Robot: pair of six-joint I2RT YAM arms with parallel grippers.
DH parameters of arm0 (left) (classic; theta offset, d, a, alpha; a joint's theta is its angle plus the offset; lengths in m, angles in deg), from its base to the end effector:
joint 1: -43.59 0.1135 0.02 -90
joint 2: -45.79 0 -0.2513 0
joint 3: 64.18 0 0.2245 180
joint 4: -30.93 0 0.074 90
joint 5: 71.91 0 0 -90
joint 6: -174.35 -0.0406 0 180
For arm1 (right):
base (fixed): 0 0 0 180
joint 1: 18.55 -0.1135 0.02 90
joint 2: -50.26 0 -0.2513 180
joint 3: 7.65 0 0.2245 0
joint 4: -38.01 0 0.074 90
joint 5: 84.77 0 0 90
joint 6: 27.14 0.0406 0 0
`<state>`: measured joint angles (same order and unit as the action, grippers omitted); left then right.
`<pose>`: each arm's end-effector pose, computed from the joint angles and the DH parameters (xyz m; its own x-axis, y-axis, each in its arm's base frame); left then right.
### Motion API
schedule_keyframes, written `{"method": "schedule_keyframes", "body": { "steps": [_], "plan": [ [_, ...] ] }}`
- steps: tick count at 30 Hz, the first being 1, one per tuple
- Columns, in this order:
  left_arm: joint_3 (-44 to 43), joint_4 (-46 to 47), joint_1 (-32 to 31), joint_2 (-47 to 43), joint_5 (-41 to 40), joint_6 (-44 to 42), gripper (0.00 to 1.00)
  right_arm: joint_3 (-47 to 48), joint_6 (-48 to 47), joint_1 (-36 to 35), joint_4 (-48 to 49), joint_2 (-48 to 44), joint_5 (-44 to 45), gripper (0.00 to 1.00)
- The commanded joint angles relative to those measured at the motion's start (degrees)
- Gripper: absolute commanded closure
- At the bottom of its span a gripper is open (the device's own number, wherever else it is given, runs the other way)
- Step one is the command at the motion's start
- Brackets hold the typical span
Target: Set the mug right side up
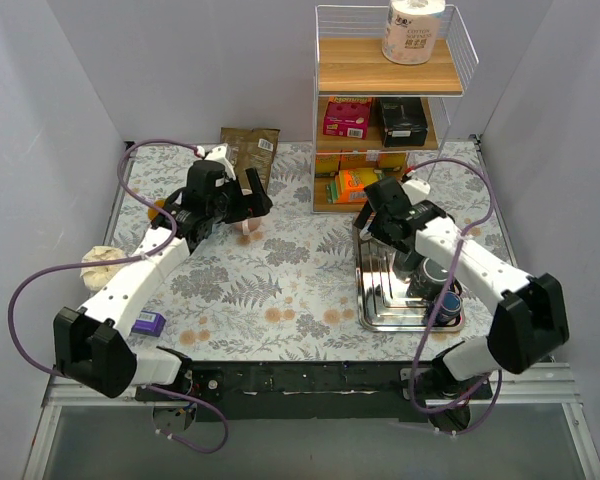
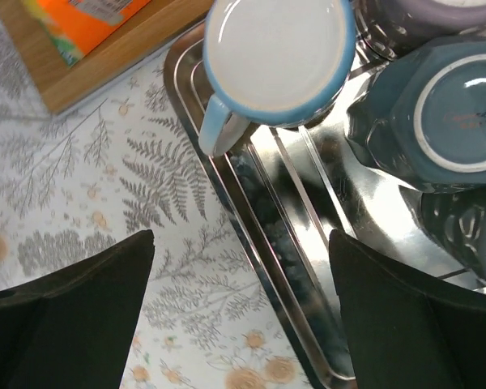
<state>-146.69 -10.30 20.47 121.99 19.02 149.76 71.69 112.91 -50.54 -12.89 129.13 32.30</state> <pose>0.2546 -0.1094 0.3166 -0.5872 -0.7379 -0.3328 -0.3102 0.5849 -0.7495 0.2355 0.1253 0.2770 -0.5930 0.4345 -0.6780 0.3562 0.8966 0.2631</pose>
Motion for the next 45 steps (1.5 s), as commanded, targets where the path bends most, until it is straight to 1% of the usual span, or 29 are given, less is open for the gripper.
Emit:
{"method": "schedule_keyframes", "body": {
  "steps": [1,2,5,9,14,17,18,19,23,25,29,34,37,38,40,41,43,44,45],
  "plan": [
    [1.26,0.95,-0.18,-6.41,1.80,0.69,0.02,6.82,17.88,-0.27,-8.71,8.04,8.96,0.05],
    [1.43,1.21,-0.26,-6.94,1.97,0.69,0.02,7.61,21.12,-0.27,-9.42,9.27,8.97,0.05],
    [2.31,1.57,-0.27,-8.00,2.41,0.95,0.02,9.02,23.68,-0.18,-7.67,13.49,8.61,0.07],
    [3.54,1.57,-0.18,-8.79,2.41,0.95,0.02,13.06,27.12,-0.18,-8.64,18.76,9.66,0.08],
    [4.69,2.00,-0.27,-8.97,2.32,1.39,0.02,17.46,30.55,-0.18,-9.07,23.16,10.98,0.11],
    [4.95,1.92,-0.18,-8.97,2.59,1.57,0.02,21.24,35.37,-0.09,-13.28,26.59,11.95,0.11],
    [5.13,2.09,-0.26,-9.05,2.67,1.57,0.02,22.20,37.48,-0.18,-16.77,27.99,12.04,0.11],
    [5.30,2.09,-0.18,-9.06,2.59,1.65,0.02,22.82,40.80,-0.09,-18.20,28.61,12.04,0.12],
    [5.83,2.09,-0.27,-9.32,2.59,1.57,0.02,22.48,44.87,-0.01,-18.92,29.50,12.04,0.19],
    [6.00,2.18,-0.27,-9.41,2.76,1.57,0.02,22.56,45.32,0.35,-19.18,30.20,11.87,0.22],
    [6.71,2.27,-0.26,-9.67,2.85,1.57,0.02,21.42,45.32,1.92,-18.31,30.64,11.43,0.32],
    [7.41,2.62,-0.27,-9.41,3.11,1.74,0.02,19.75,43.13,3.16,-15.93,30.55,11.08,0.33],
    [7.50,2.80,-0.26,-9.14,3.20,1.74,0.02,18.96,40.05,4.04,-12.60,30.90,10.20,0.35],
    [7.59,2.88,-0.18,-9.06,3.20,1.74,0.02,18.79,39.79,4.21,-11.55,30.99,10.20,0.40],
    [7.59,2.80,-0.18,-8.97,3.03,1.74,0.02,18.78,38.73,4.56,-10.84,31.34,10.11,0.48],
    [7.59,2.80,-0.18,-8.97,3.03,1.65,0.02,18.87,38.55,4.57,-10.75,31.61,9.93,0.54],
    [7.68,2.80,-0.27,-8.88,3.11,1.74,0.02,18.96,38.29,4.57,-10.66,31.78,9.93,0.58],
    [7.68,2.88,-0.18,-8.88,3.03,1.74,0.02,18.96,38.20,4.57,-10.57,31.70,9.76,0.69],
    [7.68,2.88,-0.18,-8.88,3.11,1.74,0.02,18.87,38.11,4.57,-10.48,31.70,9.76,0.73]
  ]
}}
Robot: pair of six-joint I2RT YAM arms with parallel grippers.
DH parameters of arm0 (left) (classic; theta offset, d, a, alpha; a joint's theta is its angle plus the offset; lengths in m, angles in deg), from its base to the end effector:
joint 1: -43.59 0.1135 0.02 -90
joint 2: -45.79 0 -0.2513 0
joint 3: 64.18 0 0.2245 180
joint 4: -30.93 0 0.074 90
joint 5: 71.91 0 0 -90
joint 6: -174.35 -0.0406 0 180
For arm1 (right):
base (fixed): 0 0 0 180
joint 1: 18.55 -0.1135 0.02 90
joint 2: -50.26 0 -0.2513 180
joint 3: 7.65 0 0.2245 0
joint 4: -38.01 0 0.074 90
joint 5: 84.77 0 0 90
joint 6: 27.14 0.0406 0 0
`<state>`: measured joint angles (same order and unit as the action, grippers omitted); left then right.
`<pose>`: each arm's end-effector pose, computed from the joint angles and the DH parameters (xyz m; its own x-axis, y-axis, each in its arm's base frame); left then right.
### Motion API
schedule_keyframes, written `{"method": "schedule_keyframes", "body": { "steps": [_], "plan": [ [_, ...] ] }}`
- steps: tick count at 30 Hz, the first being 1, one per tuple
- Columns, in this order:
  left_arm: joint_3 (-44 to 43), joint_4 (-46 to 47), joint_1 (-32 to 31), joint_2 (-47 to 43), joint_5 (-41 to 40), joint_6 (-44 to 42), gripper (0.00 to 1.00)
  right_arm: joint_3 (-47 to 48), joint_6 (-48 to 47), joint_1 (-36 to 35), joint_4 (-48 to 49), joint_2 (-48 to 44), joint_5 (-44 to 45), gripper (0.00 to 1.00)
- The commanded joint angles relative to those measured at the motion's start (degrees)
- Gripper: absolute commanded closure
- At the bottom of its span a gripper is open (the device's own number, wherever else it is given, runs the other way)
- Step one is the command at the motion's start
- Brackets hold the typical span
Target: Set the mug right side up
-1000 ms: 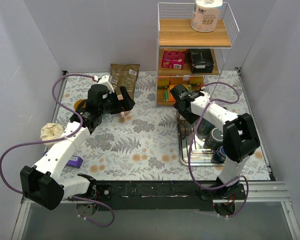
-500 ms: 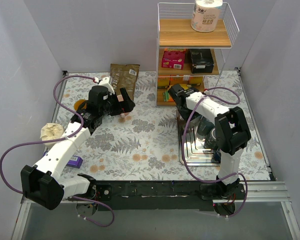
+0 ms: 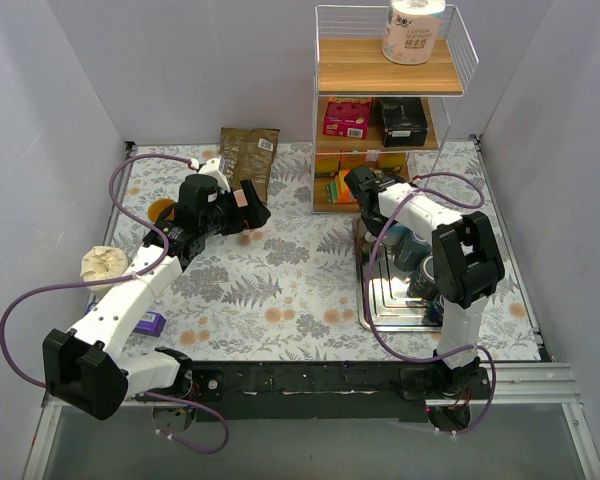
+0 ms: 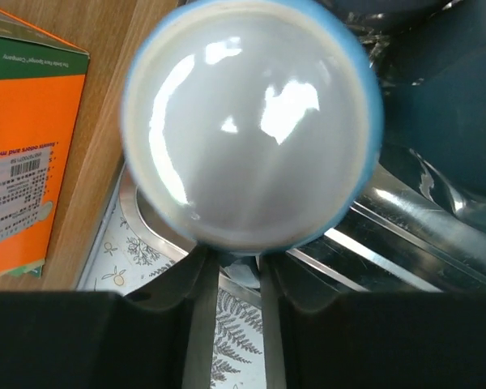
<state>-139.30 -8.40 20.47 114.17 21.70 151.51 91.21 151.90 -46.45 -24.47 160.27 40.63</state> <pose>0.2260 -0.0993 0.3118 -0.5984 -0.7446 -0.2958 -0.2855 0.5431 -0.7896 0.3260 0.1460 0.2035 -0.2513 0.7891 -0.5604 0.8438 0.4622 0.2725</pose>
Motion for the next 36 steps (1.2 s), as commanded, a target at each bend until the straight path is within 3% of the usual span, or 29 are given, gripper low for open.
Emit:
{"method": "schedule_keyframes", "body": {
  "steps": [1,2,3,9,13,27,31,36],
  "plan": [
    [0.20,0.90,-0.26,-0.97,0.34,0.08,0.02,-0.65,-1.05,0.48,1.10,0.46,1.34,0.78],
    [0.20,0.90,-0.27,-0.97,0.51,-0.01,0.02,-0.65,-1.23,0.57,1.28,0.46,1.25,0.92],
    [0.29,0.98,-0.27,-0.97,0.51,0.17,0.02,-0.65,-1.49,0.48,1.28,0.37,1.25,0.98],
    [0.38,1.25,-0.27,-1.05,1.48,0.61,0.02,-2.48,-3.95,0.39,3.56,-1.99,0.55,0.99],
    [0.64,1.42,-0.26,-1.41,2.45,1.05,0.02,-5.55,-9.75,0.30,10.14,-5.59,-1.90,0.99],
    [2.22,2.65,-0.18,-3.16,8.68,3.42,0.02,-23.57,-26.71,0.04,31.85,-27.91,-20.62,0.99],
    [3.28,4.93,-0.18,-4.31,12.63,5.17,0.02,-29.64,-28.74,-0.05,38.09,-36.87,-25.81,0.99],
    [5.64,10.03,-0.26,-5.62,23.07,7.28,0.02,-32.46,-32.52,-0.05,44.69,-46.02,-34.95,0.99]
  ]
}}
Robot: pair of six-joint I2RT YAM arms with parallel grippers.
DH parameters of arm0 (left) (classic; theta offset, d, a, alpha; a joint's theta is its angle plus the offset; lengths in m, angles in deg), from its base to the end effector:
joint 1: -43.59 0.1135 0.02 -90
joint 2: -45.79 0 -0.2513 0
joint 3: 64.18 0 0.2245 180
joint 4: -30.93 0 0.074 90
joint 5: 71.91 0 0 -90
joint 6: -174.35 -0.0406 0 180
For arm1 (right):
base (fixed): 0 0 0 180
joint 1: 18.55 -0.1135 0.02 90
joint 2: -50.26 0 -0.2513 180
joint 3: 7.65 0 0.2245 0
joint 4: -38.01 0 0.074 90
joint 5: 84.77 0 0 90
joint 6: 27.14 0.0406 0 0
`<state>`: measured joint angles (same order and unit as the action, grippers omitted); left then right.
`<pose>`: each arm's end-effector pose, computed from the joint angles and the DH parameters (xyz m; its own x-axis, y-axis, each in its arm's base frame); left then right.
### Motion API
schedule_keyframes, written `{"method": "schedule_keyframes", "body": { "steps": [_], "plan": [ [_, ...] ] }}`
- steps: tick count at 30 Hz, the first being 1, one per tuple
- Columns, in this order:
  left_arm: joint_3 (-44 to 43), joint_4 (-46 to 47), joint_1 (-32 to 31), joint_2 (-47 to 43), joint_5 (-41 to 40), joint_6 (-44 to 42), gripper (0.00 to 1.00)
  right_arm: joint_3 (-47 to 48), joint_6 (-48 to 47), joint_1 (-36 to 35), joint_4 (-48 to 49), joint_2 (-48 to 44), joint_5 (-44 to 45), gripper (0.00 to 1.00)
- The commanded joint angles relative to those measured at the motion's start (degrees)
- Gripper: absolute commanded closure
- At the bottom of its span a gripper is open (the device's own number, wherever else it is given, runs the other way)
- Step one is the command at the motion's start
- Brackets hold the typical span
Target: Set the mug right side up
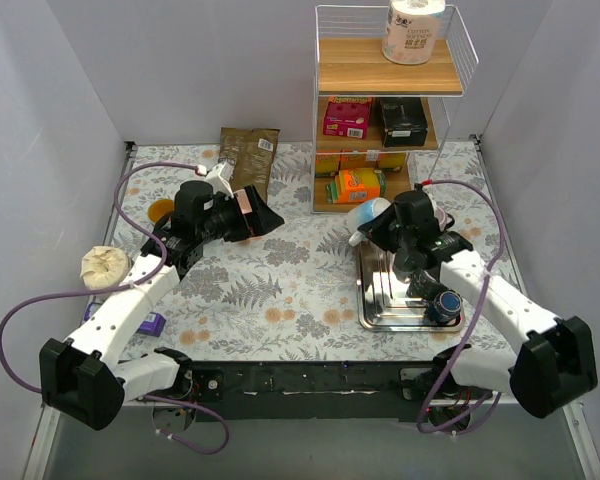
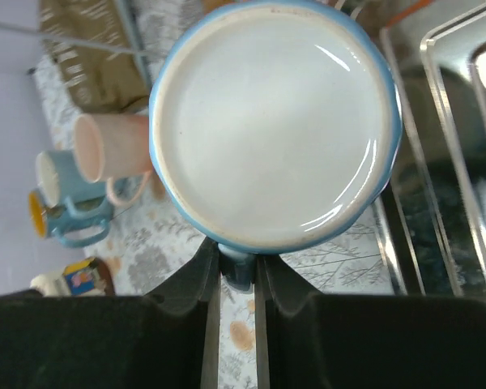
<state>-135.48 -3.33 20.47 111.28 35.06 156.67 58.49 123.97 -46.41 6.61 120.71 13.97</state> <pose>0.2145 -0.1045 0.3111 -0.7157 -0.6853 -0.1345 -0.2317 0.4148 -0.8799 0.2261 0.1125 0.2668 -0.5582 0.6838 -0.4699 0.2814 0.6888 0.6681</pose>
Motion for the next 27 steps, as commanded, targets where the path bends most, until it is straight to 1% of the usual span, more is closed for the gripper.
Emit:
{"method": "schedule_keyframes", "body": {
  "steps": [1,3,4,5,6,7,8,10,11,14,16,18,19,24,27],
  "plan": [
    [3.22,8.27,-0.61,-3.35,10.96,2.83,0.02,-0.44,-5.37,-0.09,14.57,-7.43,-10.99,0.99],
    [5.59,13.46,-1.14,-5.97,13.16,6.16,0.02,-1.32,-5.64,-0.09,18.96,-10.42,-15.40,0.99],
    [7.69,18.36,-2.01,-6.78,13.52,7.83,0.02,-1.76,-5.38,-0.01,20.80,-11.38,-16.89,0.99],
    [8.58,22.07,-2.54,-7.39,14.14,9.06,0.02,-3.07,-5.03,-0.09,25.43,-13.31,-20.12,0.99],
    [9.38,24.80,-3.25,-7.83,14.75,11.51,0.02,-3.60,-4.77,-0.01,28.18,-14.20,-21.55,0.99],
    [10.08,29.53,-5.08,-8.01,15.45,12.49,0.02,-3.87,-4.15,-0.09,29.95,-14.90,-22.87,0.99],
    [10.87,31.75,-6.06,-7.84,15.55,13.28,0.02,-4.05,-3.71,-0.01,34.05,-16.04,-25.84,0.99],
    [10.88,36.40,-9.65,-6.35,15.11,14.69,0.02,-3.44,-3.27,0.00,38.55,-16.49,-28.67,0.99],
    [10.44,37.65,-10.89,-5.65,14.93,15.05,0.02,-3.17,-3.18,-0.09,40.58,-16.84,-31.64,0.99],
    [9.83,43.19,-14.58,-3.19,13.97,16.36,0.02,-3.17,-2.31,-0.09,46.21,-17.54,-35.08,0.99],
    [9.74,46.52,-16.17,-2.48,13.35,17.50,0.02,-3.61,-1.25,-0.27,48.41,-17.98,-36.15,0.99],
    [9.82,48.55,-16.79,-1.69,12.39,18.39,0.02,-4.57,0.41,-0.27,52.89,-18.69,-37.55,0.99],
    [9.82,51.52,-17.22,-1.25,12.04,19.00,0.02,-4.84,0.86,-0.27,55.60,-18.86,-37.91,0.99],
    [8.16,58.22,-17.84,1.56,11.77,21.90,0.02,-5.37,3.76,-0.27,59.93,-19.04,-39.49,0.99],
    [7.89,61.47,-18.02,2.97,10.90,24.97,0.08,-5.98,5.43,-0.18,62.30,-19.04,-40.02,0.99]
  ]
}}
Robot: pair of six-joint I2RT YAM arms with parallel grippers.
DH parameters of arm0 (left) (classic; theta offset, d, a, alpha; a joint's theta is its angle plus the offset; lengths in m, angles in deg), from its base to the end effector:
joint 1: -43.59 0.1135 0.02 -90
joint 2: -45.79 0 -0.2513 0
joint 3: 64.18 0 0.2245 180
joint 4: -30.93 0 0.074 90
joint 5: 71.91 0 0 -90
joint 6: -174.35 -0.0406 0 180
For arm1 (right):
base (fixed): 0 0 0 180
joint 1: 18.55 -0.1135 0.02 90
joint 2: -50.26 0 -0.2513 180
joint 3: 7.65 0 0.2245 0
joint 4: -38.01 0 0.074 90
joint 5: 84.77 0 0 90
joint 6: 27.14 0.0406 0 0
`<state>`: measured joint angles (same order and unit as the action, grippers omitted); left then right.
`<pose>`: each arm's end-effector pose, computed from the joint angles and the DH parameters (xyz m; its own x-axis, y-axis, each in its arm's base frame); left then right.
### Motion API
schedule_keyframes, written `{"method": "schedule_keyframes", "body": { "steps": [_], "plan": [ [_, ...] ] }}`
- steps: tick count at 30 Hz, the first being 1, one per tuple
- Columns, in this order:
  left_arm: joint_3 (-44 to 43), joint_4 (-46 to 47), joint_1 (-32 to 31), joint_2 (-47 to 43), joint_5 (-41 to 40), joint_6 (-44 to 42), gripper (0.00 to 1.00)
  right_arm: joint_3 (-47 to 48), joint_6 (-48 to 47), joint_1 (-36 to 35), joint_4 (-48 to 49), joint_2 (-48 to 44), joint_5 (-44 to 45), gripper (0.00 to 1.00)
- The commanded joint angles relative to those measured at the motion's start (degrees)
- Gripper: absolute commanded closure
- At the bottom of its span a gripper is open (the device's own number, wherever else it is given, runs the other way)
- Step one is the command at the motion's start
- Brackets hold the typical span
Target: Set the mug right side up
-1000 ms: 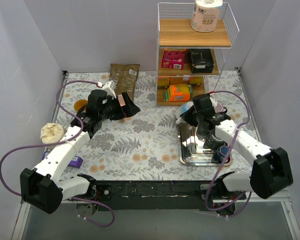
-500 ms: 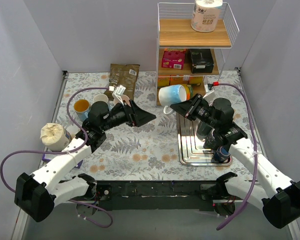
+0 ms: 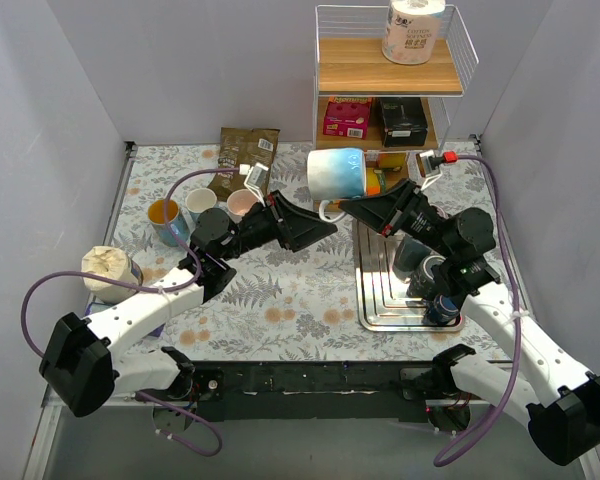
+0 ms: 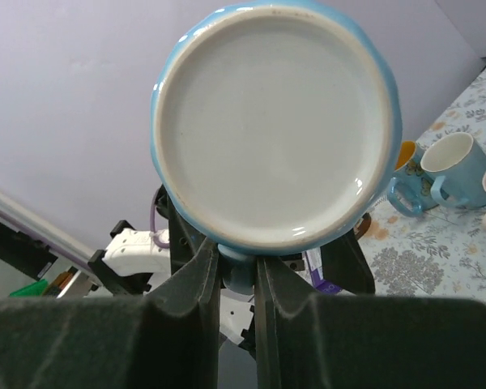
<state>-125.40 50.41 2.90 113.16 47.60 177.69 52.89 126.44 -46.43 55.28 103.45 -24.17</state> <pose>0.1787 -0.1800 0.3466 -0.9394 -0.3380 -0.0567 0.1203 -0.1703 -0.9780 0.1600 0.1072 0.3890 -0.5543 0.5894 -0.5876 -0.6866 0.0753 0.7231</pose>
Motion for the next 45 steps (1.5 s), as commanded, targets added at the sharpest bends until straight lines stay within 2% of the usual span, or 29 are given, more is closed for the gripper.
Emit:
{"method": "schedule_keyframes", "body": {
  "steps": [1,5,8,11,12,18,22,27,30,31,34,38,42,45],
  "plan": [
    [-2.19,8.95,-0.53,1.35,-2.00,5.26,0.10,-1.00,3.22,-0.16,14.76,-1.86,-1.88,0.99],
    [-2.80,10.99,-0.88,2.32,-2.36,9.31,0.24,-1.79,3.14,-0.16,15.91,-2.30,-1.97,0.99],
    [-3.41,10.37,-1.15,2.85,-2.62,9.93,0.30,-2.14,2.96,-0.16,16.44,-2.21,-2.06,0.99],
    [-3.51,10.19,-1.24,3.11,-2.97,10.72,0.44,-2.67,2.96,-0.16,17.32,-2.39,-1.88,0.99],
    [-3.59,10.28,-1.32,3.20,-2.97,10.90,0.53,-2.93,2.79,-0.16,17.50,-2.48,-1.97,0.99],
    [-4.12,10.46,-1.41,3.82,-2.54,11.25,0.76,-3.55,2.61,-0.16,18.20,-2.74,-1.97,0.99],
    [-4.56,9.32,-1.50,4.08,-2.89,10.72,1.00,-3.55,2.35,-0.16,18.03,-2.39,-2.41,0.99],
    [-5.52,4.77,-1.50,2.77,-5.77,6.78,1.00,-2.85,-0.28,-0.25,11.81,-2.39,-2.32,0.99],
    [-6.40,-0.50,-1.50,0.92,-8.15,3.10,1.00,-2.76,-2.74,-0.25,6.63,-3.00,-1.09,0.68],
    [-6.75,-1.66,-1.50,-0.21,-9.73,2.03,1.00,-2.76,-3.45,-0.25,5.38,-3.35,-0.92,0.45],
    [-8.07,-7.89,-1.50,-1.45,-13.85,-1.66,1.00,-2.06,-5.47,-0.25,-1.12,-3.71,0.93,0.24],
    [-10.18,-15.63,-1.50,-2.94,-18.69,-6.32,1.00,-1.01,-7.66,-0.16,-8.76,-3.88,3.47,0.17],
    [-12.28,-25.80,-1.50,-3.65,-25.81,-11.24,1.00,2.24,-12.57,-0.16,-27.88,-2.39,8.39,0.15],
    [-13.78,-33.45,-1.50,-3.04,-33.19,-15.37,1.00,2.25,-15.92,-0.16,-37.94,-2.12,11.91,0.15]
  ]
}}
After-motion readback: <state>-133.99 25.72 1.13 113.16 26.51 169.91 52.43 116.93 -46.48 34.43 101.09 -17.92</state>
